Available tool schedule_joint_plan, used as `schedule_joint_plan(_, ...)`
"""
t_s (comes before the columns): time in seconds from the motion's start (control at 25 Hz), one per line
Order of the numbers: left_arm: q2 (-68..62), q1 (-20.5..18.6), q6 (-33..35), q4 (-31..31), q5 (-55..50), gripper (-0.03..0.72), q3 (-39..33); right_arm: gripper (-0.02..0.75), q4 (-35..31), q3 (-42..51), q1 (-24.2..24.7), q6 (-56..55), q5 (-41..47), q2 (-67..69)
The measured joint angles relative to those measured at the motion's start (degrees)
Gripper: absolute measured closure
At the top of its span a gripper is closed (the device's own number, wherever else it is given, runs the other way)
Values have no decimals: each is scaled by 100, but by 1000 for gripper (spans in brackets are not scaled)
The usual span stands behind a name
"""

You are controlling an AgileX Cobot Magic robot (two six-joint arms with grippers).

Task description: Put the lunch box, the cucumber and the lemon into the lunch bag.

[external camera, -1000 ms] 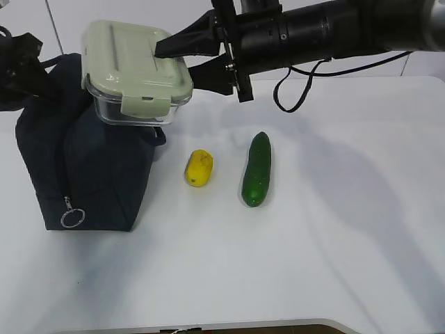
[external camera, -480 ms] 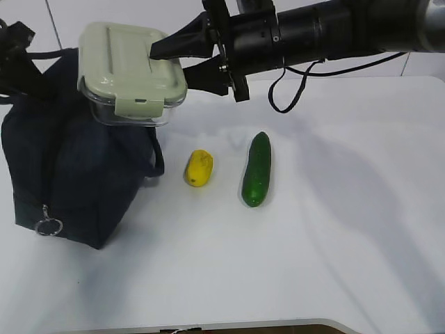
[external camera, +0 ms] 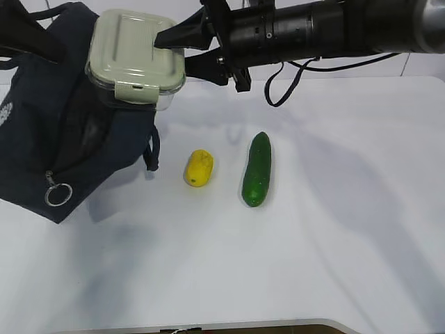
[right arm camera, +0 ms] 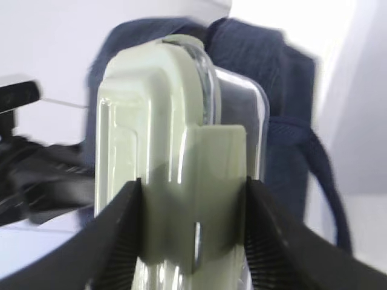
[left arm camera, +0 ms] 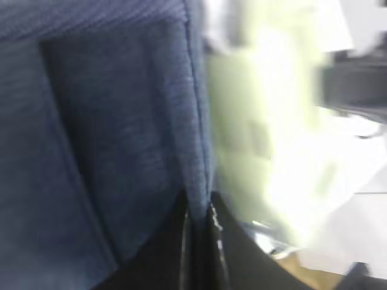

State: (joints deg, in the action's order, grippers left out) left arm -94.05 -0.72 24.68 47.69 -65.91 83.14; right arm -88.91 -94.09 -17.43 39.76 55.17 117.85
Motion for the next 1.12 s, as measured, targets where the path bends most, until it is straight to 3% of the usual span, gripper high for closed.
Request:
schedule_joint_plan(0.16,0,0,226,367,-63,702,0,367,287,0,-10,107,-294,14)
schedule_joint_plan(0.52,0,5,340,395,-26,702,0,367,189,0,-335,291,-209,451)
schedule_joint_plan(0.84,-112,15,375,451,19,703,0,367,-556,-98,-660,579,-233,802)
schedule_joint_plan(1.12,-526,176,574,484,391,703,0,367,-592,-548,-763,640,-449,1233)
